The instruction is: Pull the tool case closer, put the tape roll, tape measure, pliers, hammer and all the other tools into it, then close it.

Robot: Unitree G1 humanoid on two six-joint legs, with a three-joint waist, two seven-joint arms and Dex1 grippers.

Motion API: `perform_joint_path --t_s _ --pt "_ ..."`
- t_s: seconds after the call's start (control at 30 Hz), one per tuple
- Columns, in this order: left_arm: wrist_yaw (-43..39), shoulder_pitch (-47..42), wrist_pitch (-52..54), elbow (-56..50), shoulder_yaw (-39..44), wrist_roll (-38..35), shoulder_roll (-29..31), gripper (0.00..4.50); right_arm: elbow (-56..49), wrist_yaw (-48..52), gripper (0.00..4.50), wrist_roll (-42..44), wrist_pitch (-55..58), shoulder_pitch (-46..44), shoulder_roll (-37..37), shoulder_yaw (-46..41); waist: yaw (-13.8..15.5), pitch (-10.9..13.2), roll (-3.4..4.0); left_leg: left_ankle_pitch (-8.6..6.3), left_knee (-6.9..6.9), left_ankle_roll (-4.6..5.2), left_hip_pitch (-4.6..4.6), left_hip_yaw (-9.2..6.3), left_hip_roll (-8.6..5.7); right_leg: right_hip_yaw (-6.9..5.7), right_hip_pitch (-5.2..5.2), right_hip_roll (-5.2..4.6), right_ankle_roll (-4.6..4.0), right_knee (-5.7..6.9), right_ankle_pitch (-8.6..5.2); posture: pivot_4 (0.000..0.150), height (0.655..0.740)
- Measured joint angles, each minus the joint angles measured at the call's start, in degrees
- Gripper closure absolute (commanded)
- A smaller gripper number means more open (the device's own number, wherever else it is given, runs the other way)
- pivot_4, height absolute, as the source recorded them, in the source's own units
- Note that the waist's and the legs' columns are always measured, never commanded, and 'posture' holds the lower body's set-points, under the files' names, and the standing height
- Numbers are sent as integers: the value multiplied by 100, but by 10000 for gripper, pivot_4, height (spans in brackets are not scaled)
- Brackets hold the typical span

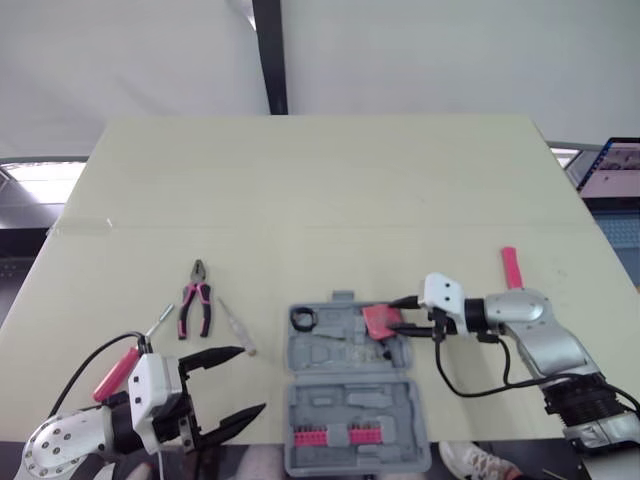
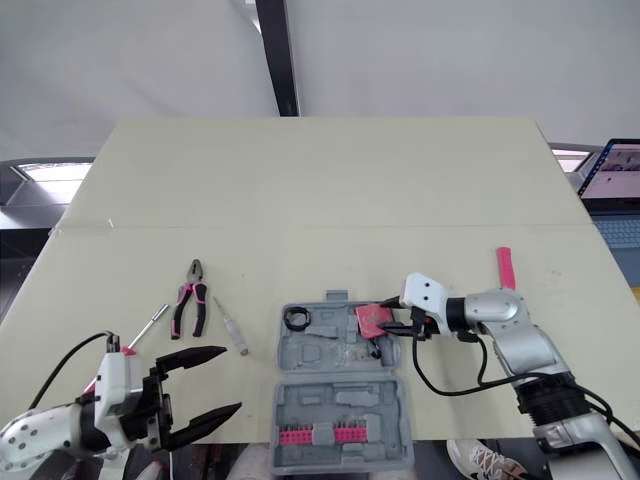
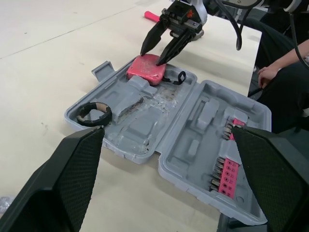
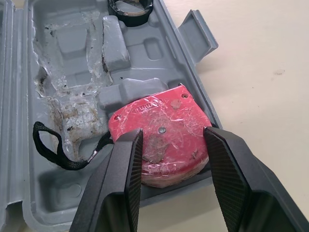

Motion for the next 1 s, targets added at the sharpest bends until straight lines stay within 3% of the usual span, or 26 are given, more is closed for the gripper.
perform_joint_path --t_s 1.0 --pt "108 -107 231 -160 61 -72 -14 0 -34 -135 23846 -26 204 105 163 99 4 -4 -7 0 -10 0 27 1 1 0 25 0 0 -10 0 1500 7400"
